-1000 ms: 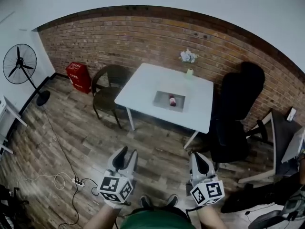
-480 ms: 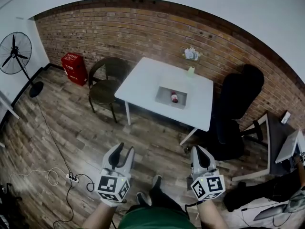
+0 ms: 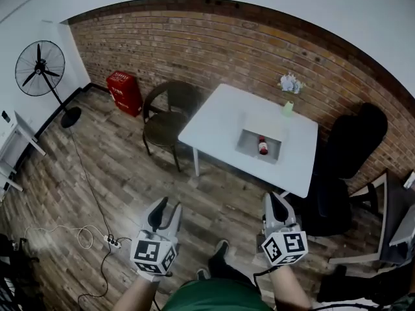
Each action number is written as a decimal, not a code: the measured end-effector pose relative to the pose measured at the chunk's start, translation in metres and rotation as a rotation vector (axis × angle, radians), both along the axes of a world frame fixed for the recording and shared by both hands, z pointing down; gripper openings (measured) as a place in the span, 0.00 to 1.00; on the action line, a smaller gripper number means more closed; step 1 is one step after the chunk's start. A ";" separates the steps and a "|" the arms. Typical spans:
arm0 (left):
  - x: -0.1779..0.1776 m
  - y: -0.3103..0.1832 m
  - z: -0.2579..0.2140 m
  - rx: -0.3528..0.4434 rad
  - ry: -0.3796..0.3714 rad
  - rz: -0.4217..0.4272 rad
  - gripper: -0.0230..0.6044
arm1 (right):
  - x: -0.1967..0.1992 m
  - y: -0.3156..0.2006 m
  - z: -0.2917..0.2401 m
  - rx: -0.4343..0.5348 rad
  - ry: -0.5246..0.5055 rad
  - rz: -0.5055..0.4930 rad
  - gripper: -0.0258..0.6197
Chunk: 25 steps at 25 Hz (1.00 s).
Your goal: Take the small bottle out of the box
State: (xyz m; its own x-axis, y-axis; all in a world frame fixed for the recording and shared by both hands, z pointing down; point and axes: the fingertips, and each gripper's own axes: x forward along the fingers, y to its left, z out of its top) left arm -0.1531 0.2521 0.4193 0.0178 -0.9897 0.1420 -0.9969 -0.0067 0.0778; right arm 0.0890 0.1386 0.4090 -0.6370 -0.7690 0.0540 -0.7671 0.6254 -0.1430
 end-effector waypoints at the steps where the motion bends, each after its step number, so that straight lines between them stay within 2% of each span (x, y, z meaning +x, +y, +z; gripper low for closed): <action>1: -0.004 -0.009 0.001 -0.003 -0.002 -0.007 0.29 | -0.007 -0.010 0.001 0.001 -0.003 -0.012 0.04; 7: -0.008 -0.074 -0.002 -0.019 -0.004 -0.018 0.29 | -0.015 -0.084 0.007 -0.021 -0.019 -0.029 0.04; 12: 0.004 -0.122 -0.010 -0.019 -0.029 -0.007 0.29 | -0.010 -0.133 0.011 -0.036 -0.037 -0.035 0.04; 16: 0.012 -0.149 -0.009 -0.027 -0.040 0.002 0.29 | -0.004 -0.158 0.016 -0.049 -0.038 -0.036 0.04; 25: 0.010 -0.212 -0.004 -0.039 -0.009 0.049 0.29 | 0.005 -0.198 0.018 -0.055 -0.025 0.011 0.04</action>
State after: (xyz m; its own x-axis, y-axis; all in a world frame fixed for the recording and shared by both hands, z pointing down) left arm -0.1435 0.0405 0.4153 0.0646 -0.9814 0.1808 -0.9962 -0.0528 0.0696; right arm 0.0937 -0.0599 0.4273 -0.6301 -0.7724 0.0802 -0.7697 0.6075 -0.1963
